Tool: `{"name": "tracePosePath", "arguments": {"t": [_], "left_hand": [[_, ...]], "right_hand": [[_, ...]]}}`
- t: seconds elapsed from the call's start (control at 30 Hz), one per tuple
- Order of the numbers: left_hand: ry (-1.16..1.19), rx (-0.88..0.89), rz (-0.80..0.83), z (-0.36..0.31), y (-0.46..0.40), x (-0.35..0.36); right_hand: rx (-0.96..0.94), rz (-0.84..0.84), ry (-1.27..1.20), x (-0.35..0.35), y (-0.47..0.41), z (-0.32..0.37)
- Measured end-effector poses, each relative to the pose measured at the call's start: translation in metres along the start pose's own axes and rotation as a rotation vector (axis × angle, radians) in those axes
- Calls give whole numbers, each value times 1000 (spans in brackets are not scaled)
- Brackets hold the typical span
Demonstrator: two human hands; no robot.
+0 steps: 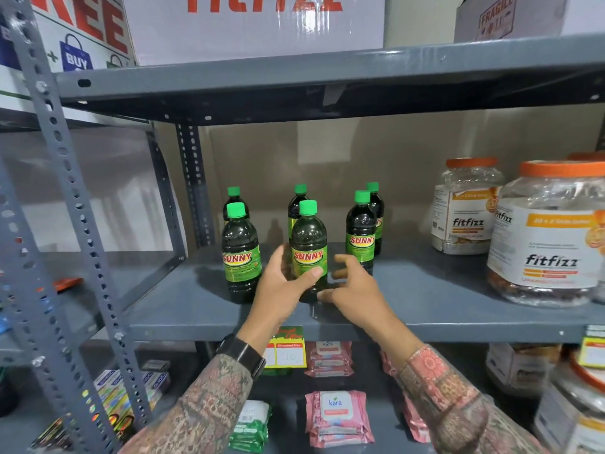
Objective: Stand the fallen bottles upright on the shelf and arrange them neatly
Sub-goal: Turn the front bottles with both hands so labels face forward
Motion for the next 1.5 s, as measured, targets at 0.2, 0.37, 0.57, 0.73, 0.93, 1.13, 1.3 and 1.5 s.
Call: {"name": "tracePosePath", "arguments": {"t": [0.2,0.37,0.57,0.73,0.93,1.13,1.3,1.5], "left_hand": [[-286,439,-235,-16,43,13],[-381,321,139,-33,27,74],[-330,-62,89,-27,-32,121],[-150,-83,13,-16,-46,133],[-85,-52,4,-17,-34,133],[-49,-37,24,-19,-21,129],[-55,-22,27,-21,-9,126],[-51,-14,33,-27,9,126]], "right_hand": [[102,-183,10,-52,-17,-32],[91,-50,-66,-61,-52,-40],[17,26,-177,-55,-72,-49],[-47,-33,-98,-53,-69,-49],[-16,-110,-124,-59,-62,-46],[-31,-92,-101,-70,-48,-42],[-25,-60,-87,-81,-33,-40],[-10,-45,-83,-93,-13,-38]]}}
Point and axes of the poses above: each hand's wrist, its own y-axis away from the middle knuckle, its own x-axis out of the palm, z = x × y, the point moved 1 cm from there along -y, towards the middle knuckle, and after that the axes turned 9 degrees about -z, right-handed, at the moved point
